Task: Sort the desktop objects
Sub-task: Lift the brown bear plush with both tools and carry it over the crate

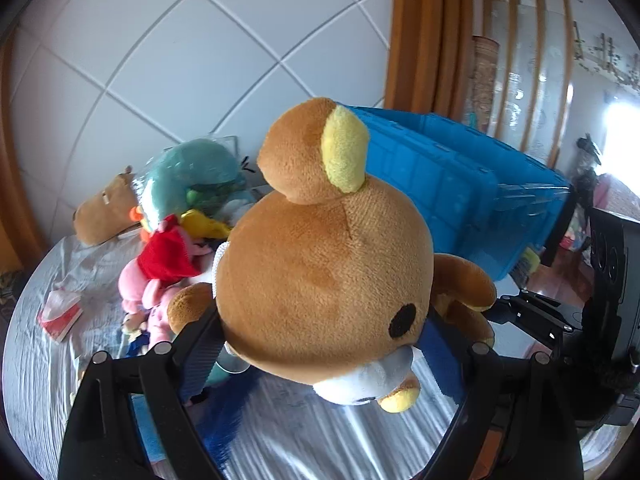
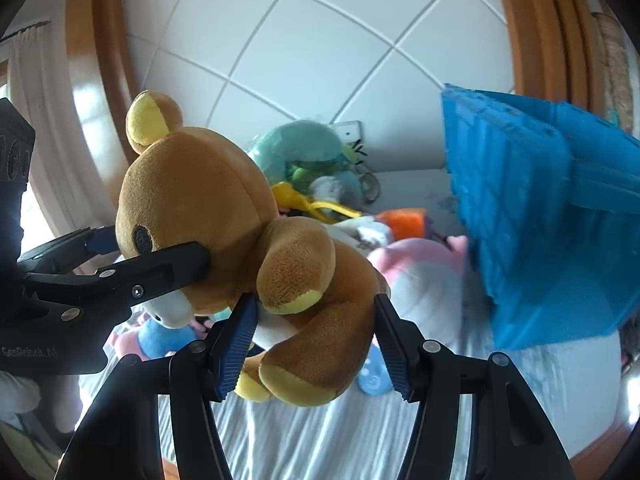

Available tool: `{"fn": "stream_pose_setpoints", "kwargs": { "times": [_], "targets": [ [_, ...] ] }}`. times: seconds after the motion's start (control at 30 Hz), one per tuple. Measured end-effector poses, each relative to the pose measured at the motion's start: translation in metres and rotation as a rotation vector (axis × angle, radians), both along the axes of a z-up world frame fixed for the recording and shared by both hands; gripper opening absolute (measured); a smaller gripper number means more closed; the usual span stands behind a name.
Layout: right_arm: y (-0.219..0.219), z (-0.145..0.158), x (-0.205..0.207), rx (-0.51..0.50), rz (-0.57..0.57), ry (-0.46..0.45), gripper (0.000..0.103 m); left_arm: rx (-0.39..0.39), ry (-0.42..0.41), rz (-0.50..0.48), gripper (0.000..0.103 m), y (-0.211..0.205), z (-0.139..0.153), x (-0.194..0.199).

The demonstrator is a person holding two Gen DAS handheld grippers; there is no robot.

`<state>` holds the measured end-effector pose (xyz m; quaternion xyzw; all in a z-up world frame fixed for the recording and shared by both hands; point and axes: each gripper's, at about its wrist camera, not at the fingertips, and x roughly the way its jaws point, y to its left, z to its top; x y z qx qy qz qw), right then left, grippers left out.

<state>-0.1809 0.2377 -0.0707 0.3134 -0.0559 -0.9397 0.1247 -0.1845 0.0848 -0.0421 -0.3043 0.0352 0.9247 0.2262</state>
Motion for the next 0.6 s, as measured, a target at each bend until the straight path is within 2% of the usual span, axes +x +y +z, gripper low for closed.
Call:
{"fn": "stream_pose_setpoints", "kwargs": {
  "times": [0.3,0.6],
  "targets": [
    [0.024,0.018,0.029,0.006,-0.079,0.040,0.058,0.008,0.040,-0.083,0.089,0.029,0.019,0.020],
    [0.056,0.022,0.059,0.008,-0.169,0.047,0.058,0.013,0.041,-0.170,0.089,0.068,0.022,0.039]
  ]
}}
